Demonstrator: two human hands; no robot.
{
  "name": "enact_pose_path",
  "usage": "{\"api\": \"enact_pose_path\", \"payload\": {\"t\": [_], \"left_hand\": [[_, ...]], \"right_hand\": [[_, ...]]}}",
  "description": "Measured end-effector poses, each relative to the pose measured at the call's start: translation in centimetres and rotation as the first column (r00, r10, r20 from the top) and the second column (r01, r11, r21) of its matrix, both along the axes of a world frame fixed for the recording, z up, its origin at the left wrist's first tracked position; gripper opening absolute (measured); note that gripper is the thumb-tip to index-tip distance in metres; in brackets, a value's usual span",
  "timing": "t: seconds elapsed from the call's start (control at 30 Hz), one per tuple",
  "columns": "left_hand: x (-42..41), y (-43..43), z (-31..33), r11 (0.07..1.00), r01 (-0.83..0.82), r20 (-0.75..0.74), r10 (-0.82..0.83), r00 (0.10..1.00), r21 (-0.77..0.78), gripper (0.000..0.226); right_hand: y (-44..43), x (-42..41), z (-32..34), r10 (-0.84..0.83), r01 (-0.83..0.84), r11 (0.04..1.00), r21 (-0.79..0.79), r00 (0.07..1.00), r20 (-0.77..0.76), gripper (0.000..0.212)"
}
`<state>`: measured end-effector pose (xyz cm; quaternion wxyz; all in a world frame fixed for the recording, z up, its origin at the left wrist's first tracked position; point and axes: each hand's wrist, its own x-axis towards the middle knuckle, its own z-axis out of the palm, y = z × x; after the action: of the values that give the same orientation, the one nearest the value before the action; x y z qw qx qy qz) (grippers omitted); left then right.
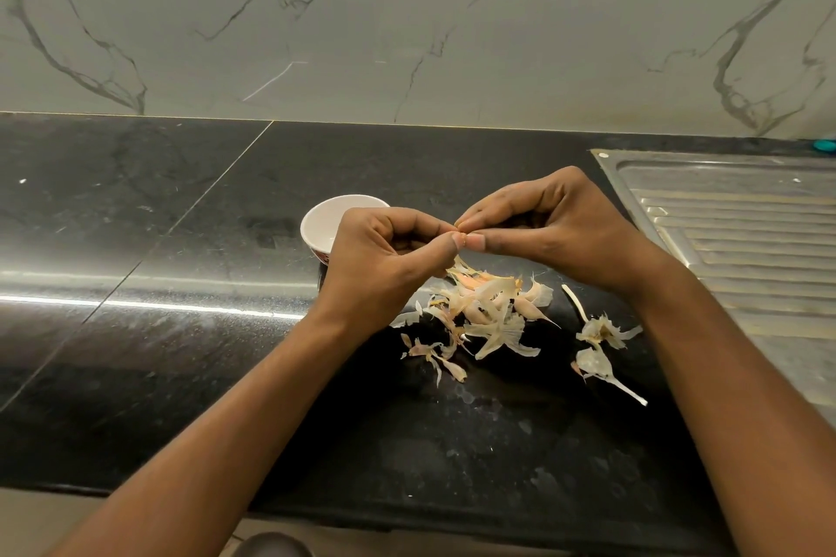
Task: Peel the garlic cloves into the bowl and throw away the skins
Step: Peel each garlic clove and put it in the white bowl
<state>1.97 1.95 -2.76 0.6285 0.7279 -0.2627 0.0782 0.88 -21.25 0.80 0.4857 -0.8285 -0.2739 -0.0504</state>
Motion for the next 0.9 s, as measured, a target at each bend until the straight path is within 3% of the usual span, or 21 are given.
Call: {"api": "enact_pose_path", "payload": {"t": [0.2,0.63,0.9], "left_hand": [[-0.02,-0.03,-0.03,0.999,-0.019,0.038,0.018,0.999,0.030,0.007],[0.05,0.07,0.02,0.994,-0.109,0.023,0.109,0.994,-0.008,0.008],[-0.55,-0.45,-0.49,0.980,-0.033,0.048,0.024,0.999,0.198,0.009]], "right_hand": [[0.02,0.05,-0.12,-0.004,0.004,1.000,0.002,1.000,-0.009,0.020],[-0.80,0.05,-0.17,0.016,0.019,0.970,0.241,0.990,-0.139,0.020],[-0.35,0.06,0.06,0.048,0.021,0.925,0.380,0.984,-0.171,0.021]]}}
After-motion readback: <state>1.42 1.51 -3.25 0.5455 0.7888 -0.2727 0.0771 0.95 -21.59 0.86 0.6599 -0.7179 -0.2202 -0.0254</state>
